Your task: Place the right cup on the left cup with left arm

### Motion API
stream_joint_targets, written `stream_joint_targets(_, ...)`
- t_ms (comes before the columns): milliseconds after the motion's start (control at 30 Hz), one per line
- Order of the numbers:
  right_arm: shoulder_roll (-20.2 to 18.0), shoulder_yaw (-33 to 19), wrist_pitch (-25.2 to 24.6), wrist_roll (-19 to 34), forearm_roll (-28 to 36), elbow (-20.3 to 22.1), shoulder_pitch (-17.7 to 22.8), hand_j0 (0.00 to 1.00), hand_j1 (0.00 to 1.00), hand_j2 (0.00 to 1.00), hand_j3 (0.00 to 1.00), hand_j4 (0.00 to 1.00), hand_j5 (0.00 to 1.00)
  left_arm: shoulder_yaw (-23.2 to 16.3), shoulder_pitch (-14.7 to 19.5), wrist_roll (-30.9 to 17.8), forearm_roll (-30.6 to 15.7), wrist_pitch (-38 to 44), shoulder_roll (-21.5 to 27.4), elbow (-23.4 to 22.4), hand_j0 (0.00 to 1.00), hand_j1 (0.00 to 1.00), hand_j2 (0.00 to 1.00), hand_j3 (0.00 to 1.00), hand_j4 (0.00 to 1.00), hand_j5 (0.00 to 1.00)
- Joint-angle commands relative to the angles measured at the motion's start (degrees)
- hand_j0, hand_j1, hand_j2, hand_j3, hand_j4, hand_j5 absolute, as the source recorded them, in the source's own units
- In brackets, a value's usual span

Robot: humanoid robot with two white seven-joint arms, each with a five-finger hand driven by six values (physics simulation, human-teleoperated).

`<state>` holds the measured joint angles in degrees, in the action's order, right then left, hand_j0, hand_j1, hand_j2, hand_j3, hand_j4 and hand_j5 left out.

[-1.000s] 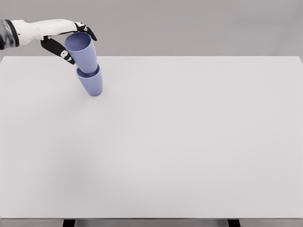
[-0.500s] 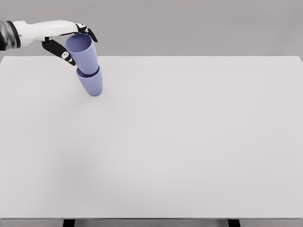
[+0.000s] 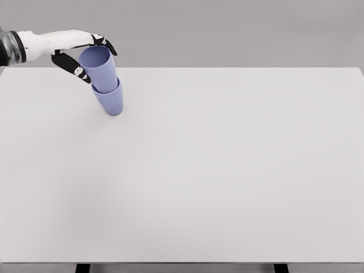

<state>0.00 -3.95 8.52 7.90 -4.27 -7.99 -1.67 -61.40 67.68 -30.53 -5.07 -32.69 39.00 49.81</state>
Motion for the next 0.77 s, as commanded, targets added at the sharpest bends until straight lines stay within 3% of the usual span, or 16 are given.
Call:
stream_joint_targets(0,0.0,0.0,0.0,0.0,0.0,0.0,0.0,1.0,1.0,1.0,1.0,1.0,1.0,0.1,0.0,0.1,-0.4,0.3,0.0,0.0,0.76,0.76,0.76,0.76,0.76,0.76)
stream_joint_targets(33,0.0,0.0,0.0,0.0,0.0,0.0,0.0,1.0,1.0,1.0,1.0,1.0,1.0,0.1,0.0,0.2,-0.4,0.3,0.0,0.0,0.92,0.92,0.92,0.92,0.92,0.92)
stream_joint_targets(67,0.0,0.0,0.0,0.0,0.0,0.0,0.0,1.0,1.0,1.0,1.0,1.0,1.0,0.1,0.0,0.3,-0.4,0.3,0.0,0.1,1.0,1.0,1.0,1.0,1.0,1.0)
stream_joint_targets(333,0.0,0.0,0.0,0.0,0.0,0.0,0.0,1.0,1.0,1.0,1.0,1.0,1.0,0.4,0.0,0.2,-0.9,-0.2,0.8,1.9,1.0,1.0,1.0,1.0,1.0,1.0)
stream_joint_targets(400,0.0,0.0,0.0,0.0,0.0,0.0,0.0,1.0,1.0,1.0,1.0,1.0,1.0,1.2,0.2,0.0,-2.5,-1.9,6.0,8.9,1.0,1.0,1.0,1.0,1.0,1.0)
stream_joint_targets(467,0.0,0.0,0.0,0.0,0.0,0.0,0.0,1.0,1.0,1.0,1.0,1.0,1.0,0.8,0.1,-0.1,-8.5,-1.8,11.6,16.1,1.0,1.0,1.0,1.0,1.0,1.0)
stream_joint_targets(533,0.0,0.0,0.0,0.0,0.0,0.0,0.0,1.0,1.0,1.0,1.0,1.0,1.0,0.5,-0.3,-0.1,-11.9,-1.6,18.5,26.3,1.0,1.0,1.0,1.0,1.0,1.0)
stream_joint_targets(600,0.0,0.0,0.0,0.0,0.0,0.0,0.0,1.0,1.0,1.0,1.0,1.0,1.0,1.4,-5.0,-0.1,-16.5,-1.5,24.7,37.4,1.0,1.0,1.0,1.0,1.0,1.0)
stream_joint_targets(667,0.0,0.0,0.0,0.0,0.0,0.0,0.0,1.0,1.0,1.0,1.0,1.0,1.0,2.6,-9.5,0.1,-18.8,-1.8,26.8,45.6,1.0,1.0,1.0,1.0,1.0,1.0)
stream_joint_targets(733,0.0,0.0,0.0,0.0,0.0,0.0,0.0,1.0,1.0,1.0,1.0,1.0,1.0,5.4,-13.9,0.1,-18.7,-2.0,26.9,48.5,1.0,1.0,1.0,1.0,1.0,1.0)
